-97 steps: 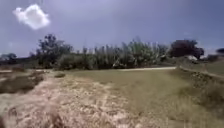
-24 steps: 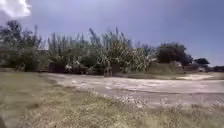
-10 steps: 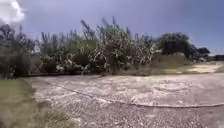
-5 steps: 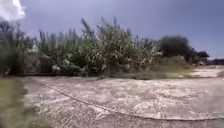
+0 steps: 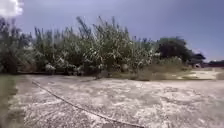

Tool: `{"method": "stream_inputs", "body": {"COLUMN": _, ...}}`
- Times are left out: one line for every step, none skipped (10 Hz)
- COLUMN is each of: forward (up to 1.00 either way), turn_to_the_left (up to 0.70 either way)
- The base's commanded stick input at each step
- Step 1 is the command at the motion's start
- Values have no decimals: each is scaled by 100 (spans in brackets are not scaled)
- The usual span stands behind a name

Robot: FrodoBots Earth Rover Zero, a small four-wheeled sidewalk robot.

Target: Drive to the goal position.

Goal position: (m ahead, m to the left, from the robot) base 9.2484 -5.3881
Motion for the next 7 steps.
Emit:
{"method": "stream_inputs", "body": {"forward": 70, "turn_to_the_left": -27}}
{"method": "stream_inputs", "body": {"forward": 70, "turn_to_the_left": -27}}
{"method": "stream_inputs", "body": {"forward": 70, "turn_to_the_left": -27}}
{"method": "stream_inputs", "body": {"forward": 70, "turn_to_the_left": -27}}
{"method": "stream_inputs", "body": {"forward": 70, "turn_to_the_left": -27}}
{"method": "stream_inputs", "body": {"forward": 70, "turn_to_the_left": -27}}
{"method": "stream_inputs", "body": {"forward": 70, "turn_to_the_left": -27}}
